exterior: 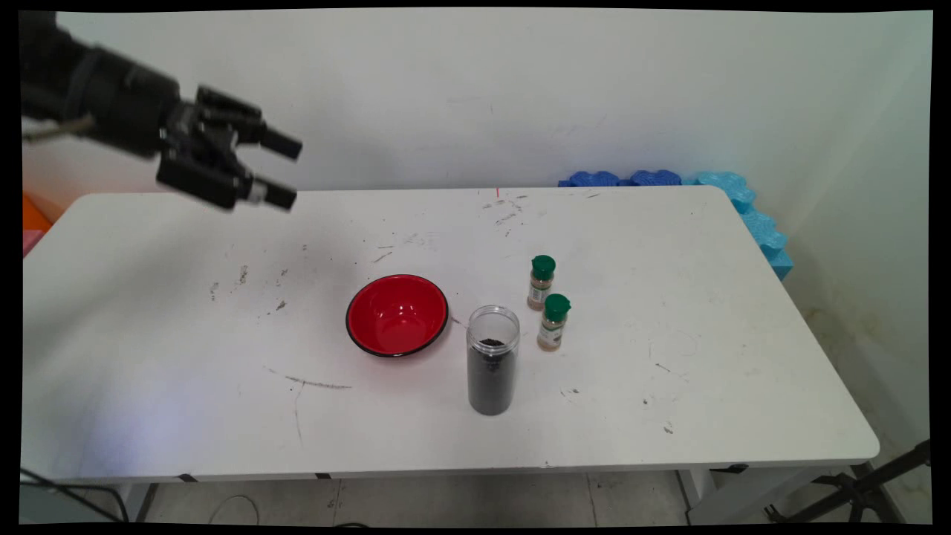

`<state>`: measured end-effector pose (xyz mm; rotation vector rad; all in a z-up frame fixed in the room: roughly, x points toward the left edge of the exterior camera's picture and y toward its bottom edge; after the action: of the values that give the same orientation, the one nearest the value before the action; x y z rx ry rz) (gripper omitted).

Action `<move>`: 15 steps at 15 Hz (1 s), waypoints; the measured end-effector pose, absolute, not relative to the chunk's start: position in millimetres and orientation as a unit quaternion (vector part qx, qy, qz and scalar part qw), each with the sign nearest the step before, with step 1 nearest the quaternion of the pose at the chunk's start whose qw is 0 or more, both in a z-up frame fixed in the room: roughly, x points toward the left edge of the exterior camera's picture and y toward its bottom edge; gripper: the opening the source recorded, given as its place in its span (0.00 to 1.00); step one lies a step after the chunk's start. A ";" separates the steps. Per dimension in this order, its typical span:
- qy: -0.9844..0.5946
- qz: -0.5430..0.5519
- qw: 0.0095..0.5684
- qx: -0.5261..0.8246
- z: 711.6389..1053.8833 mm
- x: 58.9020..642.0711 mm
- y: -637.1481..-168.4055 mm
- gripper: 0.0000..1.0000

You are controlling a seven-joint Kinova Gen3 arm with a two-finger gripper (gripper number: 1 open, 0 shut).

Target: Pick up the black seasoning powder from the table

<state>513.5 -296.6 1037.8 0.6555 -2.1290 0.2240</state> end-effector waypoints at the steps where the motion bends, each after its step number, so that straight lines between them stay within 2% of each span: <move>1: -0.857 0.084 0.436 0.260 1026.3 511.0 -290.9 1.00; 9: -0.864 0.065 0.430 0.253 943.6 486.0 -267.2 1.00; 15: -0.863 0.068 0.434 0.250 898.6 458.4 -276.4 1.00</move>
<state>458.4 -276.4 898.6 0.6233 -2.1499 0.1694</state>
